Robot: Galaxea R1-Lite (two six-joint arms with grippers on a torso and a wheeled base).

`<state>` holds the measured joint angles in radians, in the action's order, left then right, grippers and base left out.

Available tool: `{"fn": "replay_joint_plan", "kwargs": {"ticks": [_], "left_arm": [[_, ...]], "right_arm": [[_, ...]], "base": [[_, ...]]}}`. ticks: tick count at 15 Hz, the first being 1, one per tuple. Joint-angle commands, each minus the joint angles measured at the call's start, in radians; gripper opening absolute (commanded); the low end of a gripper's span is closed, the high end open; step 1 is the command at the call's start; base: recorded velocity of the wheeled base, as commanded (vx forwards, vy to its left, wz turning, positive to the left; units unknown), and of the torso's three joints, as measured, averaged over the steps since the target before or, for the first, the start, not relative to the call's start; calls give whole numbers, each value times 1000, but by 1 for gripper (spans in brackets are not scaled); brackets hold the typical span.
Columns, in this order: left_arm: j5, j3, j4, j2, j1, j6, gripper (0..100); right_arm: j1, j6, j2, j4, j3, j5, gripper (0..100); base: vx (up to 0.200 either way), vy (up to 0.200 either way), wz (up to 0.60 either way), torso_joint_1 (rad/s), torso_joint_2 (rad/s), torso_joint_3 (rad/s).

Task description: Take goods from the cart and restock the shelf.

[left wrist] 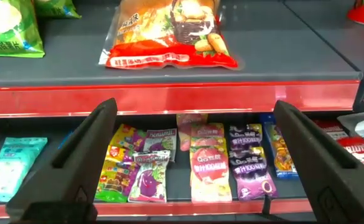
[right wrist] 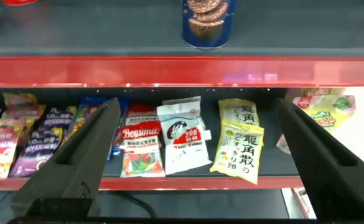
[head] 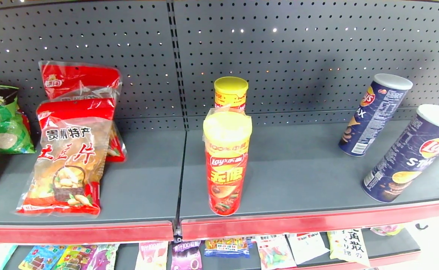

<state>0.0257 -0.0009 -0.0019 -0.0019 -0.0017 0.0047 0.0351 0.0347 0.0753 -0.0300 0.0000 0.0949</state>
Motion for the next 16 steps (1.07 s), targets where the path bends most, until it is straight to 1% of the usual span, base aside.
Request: {"fn": "replay_joint_plan", "kwargs": {"ticks": [1, 2, 5, 12, 16], "left_arm": [[0, 1, 0, 2, 0, 0, 100], [0, 1, 0, 2, 0, 0, 100], [-1, 1, 0, 2, 0, 0, 100], [0, 1, 0, 2, 0, 0, 100], [-1, 1, 0, 2, 0, 0, 100]], "right_arm": [[-35, -41, -75, 45, -5, -34, 100], [-35, -47, -75, 32, 0, -50, 100], [-35, -44, -75, 30, 0, -55, 100], [-35, -44, -75, 30, 0, -57, 100], [-35, -41, -75, 30, 0, -57, 100]], "base": [[0, 0, 0, 0, 0, 0], [0, 0, 0, 0, 0, 0], [0, 0, 0, 0, 0, 0], [-200, 0, 0, 3, 3, 0], [0, 0, 0, 0, 0, 0]]}}
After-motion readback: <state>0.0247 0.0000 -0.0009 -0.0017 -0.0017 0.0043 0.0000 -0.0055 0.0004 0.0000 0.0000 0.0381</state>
